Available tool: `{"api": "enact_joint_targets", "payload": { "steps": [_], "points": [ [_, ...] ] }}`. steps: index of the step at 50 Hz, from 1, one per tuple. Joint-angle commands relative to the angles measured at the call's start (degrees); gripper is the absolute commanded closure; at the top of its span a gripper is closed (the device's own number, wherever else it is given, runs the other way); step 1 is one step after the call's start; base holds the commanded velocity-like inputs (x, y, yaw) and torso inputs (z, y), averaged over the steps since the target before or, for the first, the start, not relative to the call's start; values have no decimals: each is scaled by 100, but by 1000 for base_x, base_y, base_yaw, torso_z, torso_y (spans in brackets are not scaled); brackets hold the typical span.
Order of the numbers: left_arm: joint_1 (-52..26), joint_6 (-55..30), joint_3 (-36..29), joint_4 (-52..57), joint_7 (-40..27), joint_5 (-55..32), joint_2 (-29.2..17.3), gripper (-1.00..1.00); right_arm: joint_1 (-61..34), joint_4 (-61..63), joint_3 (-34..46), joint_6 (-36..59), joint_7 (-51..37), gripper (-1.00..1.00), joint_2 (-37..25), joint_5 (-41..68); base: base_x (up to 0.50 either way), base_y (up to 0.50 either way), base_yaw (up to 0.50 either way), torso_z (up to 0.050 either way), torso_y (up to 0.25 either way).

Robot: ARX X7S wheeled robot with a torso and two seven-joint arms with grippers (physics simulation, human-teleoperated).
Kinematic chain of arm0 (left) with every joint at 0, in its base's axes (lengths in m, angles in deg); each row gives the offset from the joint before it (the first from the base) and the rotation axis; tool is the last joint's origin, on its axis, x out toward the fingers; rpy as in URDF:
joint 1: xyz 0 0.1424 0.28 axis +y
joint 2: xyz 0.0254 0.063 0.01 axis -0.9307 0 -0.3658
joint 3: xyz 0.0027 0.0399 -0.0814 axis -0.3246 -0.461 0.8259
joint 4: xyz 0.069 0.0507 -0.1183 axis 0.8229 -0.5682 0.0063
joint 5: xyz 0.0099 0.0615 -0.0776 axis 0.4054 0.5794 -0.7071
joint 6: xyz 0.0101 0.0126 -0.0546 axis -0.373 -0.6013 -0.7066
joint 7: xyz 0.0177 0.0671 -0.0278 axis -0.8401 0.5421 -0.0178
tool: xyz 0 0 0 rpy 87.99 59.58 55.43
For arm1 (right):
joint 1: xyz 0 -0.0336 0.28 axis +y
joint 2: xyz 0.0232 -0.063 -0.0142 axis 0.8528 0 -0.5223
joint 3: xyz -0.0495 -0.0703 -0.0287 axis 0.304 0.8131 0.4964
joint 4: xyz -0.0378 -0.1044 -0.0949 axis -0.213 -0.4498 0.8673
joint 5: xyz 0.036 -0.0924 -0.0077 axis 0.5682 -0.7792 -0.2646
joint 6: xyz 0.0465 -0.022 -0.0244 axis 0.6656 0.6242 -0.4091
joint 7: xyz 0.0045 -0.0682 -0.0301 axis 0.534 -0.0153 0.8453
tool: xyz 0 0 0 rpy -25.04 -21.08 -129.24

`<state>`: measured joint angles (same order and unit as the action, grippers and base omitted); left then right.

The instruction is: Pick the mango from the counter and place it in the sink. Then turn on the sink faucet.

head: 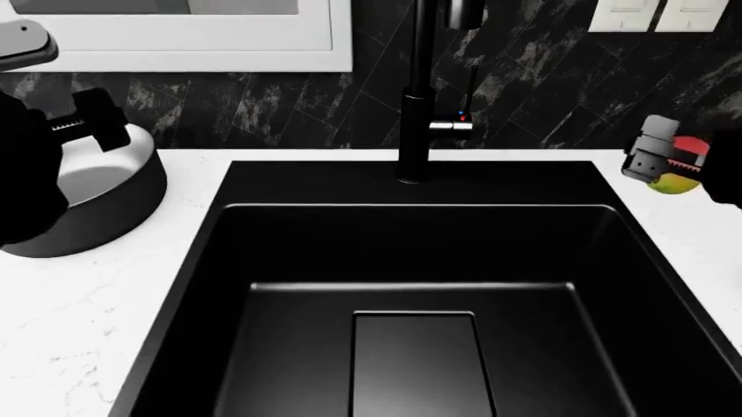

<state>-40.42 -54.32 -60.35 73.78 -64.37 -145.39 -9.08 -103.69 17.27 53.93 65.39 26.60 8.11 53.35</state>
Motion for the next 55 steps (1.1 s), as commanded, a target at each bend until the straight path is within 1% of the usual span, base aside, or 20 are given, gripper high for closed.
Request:
{"api": "enact_joint_targets", "payload": {
  "steps": [1,8,14,20,26,31,33,40,47,55],
  "points": [
    [2,29,-38,-35,19,27,30,-100,-255,27,326,481,-91,100,466,232,0,0,0,0,0],
    [-20,24,-44,-46,18,26,35,-100,-309,-41,626,519,81,100,748,3,0,0,0,0,0],
    [-3,41,-30,-50,25,19,27,-100,-549,-147,975,655,179,100,1058,-224,0,0,0,0,0],
    [-10,42,-17,-60,19,10,24,-100,-540,-13,1256,795,278,100,1302,-297,0,0,0,0,0],
    [-42,42,-54,-77,31,26,50,-100,-600,-211,1646,764,537,100,1653,-648,0,0,0,0,0],
    [-21,74,-60,-99,49,44,51,-100,-584,-455,2107,592,1048,100,1942,-1141,0,0,0,0,0],
    [-21,80,-56,-111,48,48,45,-100,-527,-492,2254,545,1128,100,2034,-1270,0,0,0,0,0],
    [-30,106,-84,-143,67,74,67,-100,-209,-226,2567,628,1135,100,2146,-1330,0,0,0,0,0],
    [-12,108,-74,-123,51,55,79,-100,-82,-132,2648,637,1099,100,2216,-1290,0,0,0,0,1],
    [-31,115,-94,-152,65,67,89,-100,145,-121,3053,520,1345,100,2391,-1575,0,0,0,0,0]
  ]
}}
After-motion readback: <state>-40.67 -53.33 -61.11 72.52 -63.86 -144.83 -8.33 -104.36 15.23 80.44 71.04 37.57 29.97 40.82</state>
